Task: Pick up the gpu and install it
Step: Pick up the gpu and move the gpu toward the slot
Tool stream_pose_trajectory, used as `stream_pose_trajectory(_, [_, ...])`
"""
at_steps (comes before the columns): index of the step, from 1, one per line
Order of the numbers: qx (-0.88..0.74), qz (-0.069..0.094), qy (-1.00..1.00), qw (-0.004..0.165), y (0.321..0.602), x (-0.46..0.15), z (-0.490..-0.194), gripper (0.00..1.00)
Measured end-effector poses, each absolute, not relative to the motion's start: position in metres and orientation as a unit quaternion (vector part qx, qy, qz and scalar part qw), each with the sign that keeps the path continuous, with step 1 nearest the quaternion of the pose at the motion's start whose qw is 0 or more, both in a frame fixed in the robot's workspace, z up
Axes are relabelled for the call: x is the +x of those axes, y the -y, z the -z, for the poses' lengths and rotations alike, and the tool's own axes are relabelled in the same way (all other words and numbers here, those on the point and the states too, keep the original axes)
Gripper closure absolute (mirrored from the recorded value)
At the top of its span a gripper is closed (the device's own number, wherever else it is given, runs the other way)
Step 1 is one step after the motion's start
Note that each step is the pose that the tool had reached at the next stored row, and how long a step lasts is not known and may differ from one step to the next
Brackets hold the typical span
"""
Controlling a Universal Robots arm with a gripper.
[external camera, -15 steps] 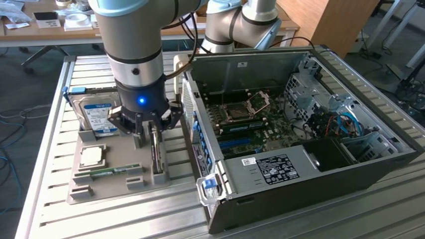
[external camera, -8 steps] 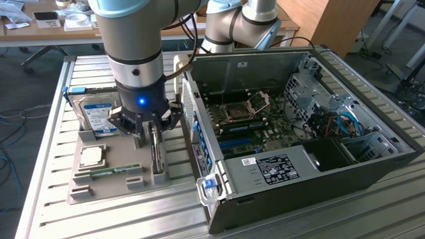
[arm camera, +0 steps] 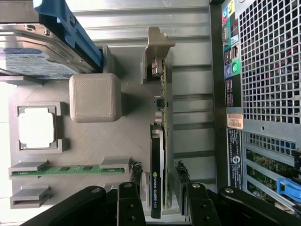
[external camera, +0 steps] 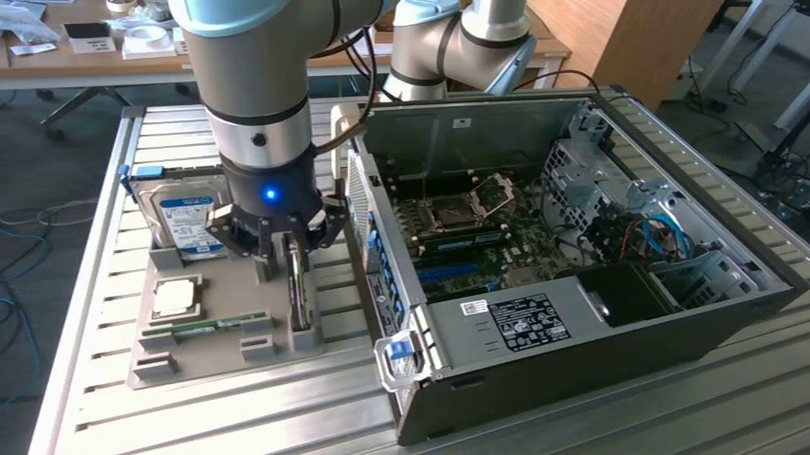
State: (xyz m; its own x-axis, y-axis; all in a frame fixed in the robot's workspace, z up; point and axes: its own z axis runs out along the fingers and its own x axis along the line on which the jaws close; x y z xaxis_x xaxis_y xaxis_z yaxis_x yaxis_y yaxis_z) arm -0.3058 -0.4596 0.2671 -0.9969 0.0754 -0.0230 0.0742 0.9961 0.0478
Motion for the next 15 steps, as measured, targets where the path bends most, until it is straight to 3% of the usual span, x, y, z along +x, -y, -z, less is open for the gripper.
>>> stream_pose_trajectory(15, [0.037,-0.024,-0.999,0.012,0.4596,-0.3058,-0.2642,0.58])
